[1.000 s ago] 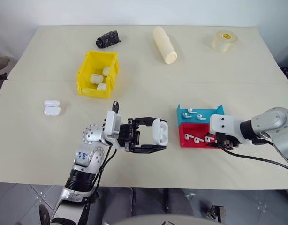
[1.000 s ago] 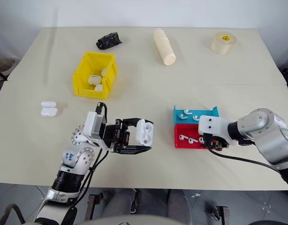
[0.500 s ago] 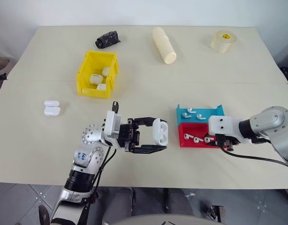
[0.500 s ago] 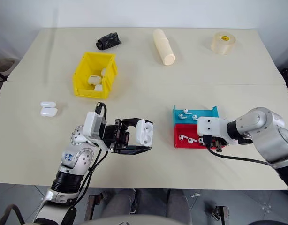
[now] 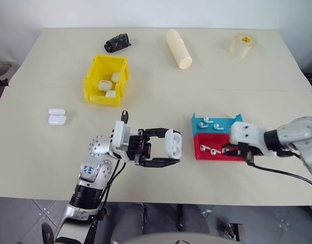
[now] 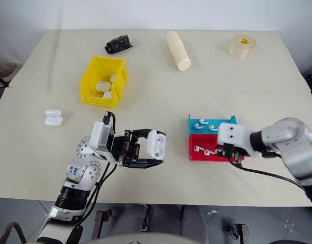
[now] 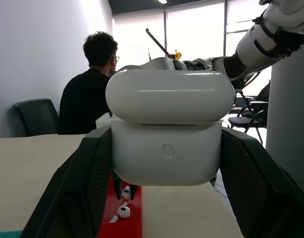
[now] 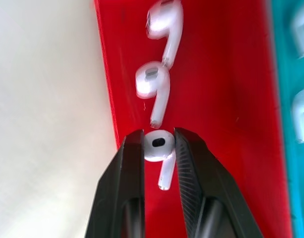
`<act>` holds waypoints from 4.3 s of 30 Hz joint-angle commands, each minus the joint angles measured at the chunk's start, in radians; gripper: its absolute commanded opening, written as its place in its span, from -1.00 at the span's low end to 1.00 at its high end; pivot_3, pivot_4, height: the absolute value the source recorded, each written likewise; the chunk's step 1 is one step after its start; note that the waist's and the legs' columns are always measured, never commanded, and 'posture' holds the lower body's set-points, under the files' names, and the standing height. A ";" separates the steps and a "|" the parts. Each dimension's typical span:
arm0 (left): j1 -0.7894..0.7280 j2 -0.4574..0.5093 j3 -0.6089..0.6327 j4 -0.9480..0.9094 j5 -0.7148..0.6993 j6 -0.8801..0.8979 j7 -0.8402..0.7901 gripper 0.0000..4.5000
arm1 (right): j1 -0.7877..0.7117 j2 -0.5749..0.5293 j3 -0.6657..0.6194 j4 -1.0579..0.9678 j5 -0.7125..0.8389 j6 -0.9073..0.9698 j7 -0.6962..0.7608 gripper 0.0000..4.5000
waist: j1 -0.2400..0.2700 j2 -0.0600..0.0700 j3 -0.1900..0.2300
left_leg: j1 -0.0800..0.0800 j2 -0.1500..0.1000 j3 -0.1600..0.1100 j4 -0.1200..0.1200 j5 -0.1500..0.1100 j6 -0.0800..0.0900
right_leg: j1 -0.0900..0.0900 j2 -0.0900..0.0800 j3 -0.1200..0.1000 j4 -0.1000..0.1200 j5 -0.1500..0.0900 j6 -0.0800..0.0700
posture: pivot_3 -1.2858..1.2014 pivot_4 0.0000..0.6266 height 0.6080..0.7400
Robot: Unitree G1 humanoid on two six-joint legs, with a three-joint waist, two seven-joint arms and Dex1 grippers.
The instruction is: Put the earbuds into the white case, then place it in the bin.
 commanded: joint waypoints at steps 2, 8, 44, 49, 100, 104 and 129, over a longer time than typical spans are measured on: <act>-0.009 0.004 0.015 -0.014 -0.027 -0.006 -0.012 0.25 | 0.061 0.140 -0.261 -0.098 0.238 -0.005 -0.061 -0.78 | 0.000 0.000 0.000 | 0.000 0.000 0.000 0.000 0.000 0.000 | 0.000 0.000 0.000 -0.001 0.000 0.000 | 0.03 -0.52 1.00; -0.017 0.010 0.027 0.001 -0.028 -0.001 -0.021 0.25 | 0.158 0.361 -0.377 -0.267 0.475 -0.004 -0.188 -0.78 | 0.001 0.000 0.000 | 0.000 0.000 -0.001 0.000 0.000 0.000 | 0.001 0.000 0.000 -0.001 0.000 0.000 | 0.03 -0.52 1.00; -0.030 -0.015 0.022 -0.074 -0.041 0.089 0.060 0.25 | 0.292 0.830 -0.046 -0.417 0.640 -0.149 -0.603 -0.78 | -0.005 0.001 0.000 | 0.002 0.000 -0.001 -0.001 0.000 0.000 | 0.000 0.001 0.002 0.004 0.000 0.000 | 0.03 -0.52 1.00; -0.035 -0.016 0.023 -0.071 -0.042 0.090 0.062 0.25 | 0.300 0.814 -0.032 -0.403 0.606 -0.172 -0.581 -0.78 | -0.005 0.001 0.000 | 0.002 0.000 -0.001 -0.001 0.000 0.000 | 0.000 0.001 0.002 0.004 0.000 0.000 | 0.03 -0.52 1.00; 0.017 0.017 0.047 -0.050 -0.005 0.032 0.046 0.25 | 0.507 0.400 -0.450 -0.155 0.485 -0.383 -0.284 0.99 | 0.002 0.000 0.000 | 0.003 -0.001 0.000 -0.002 0.000 0.000 | 0.001 0.002 0.002 0.001 0.000 -0.001 | 0.03 -0.52 1.00; 0.024 0.012 0.041 -0.040 0.003 0.002 0.045 0.25 | 0.606 0.352 -0.585 0.017 0.407 -0.506 -0.179 0.99 | 0.003 0.000 0.000 | 0.003 -0.001 0.000 -0.002 0.000 0.000 | 0.002 0.002 0.002 0.000 0.000 0.000 | 0.03 -0.52 1.00; 0.035 -0.017 0.028 -0.008 0.040 -0.073 0.093 0.25 | 0.305 -0.058 -0.233 -0.206 0.324 0.192 -0.304 0.99 | 0.009 0.003 0.000 | 0.001 0.001 0.000 -0.001 0.000 0.000 | 0.001 0.001 0.001 -0.003 0.000 0.000 | 0.03 -0.52 1.00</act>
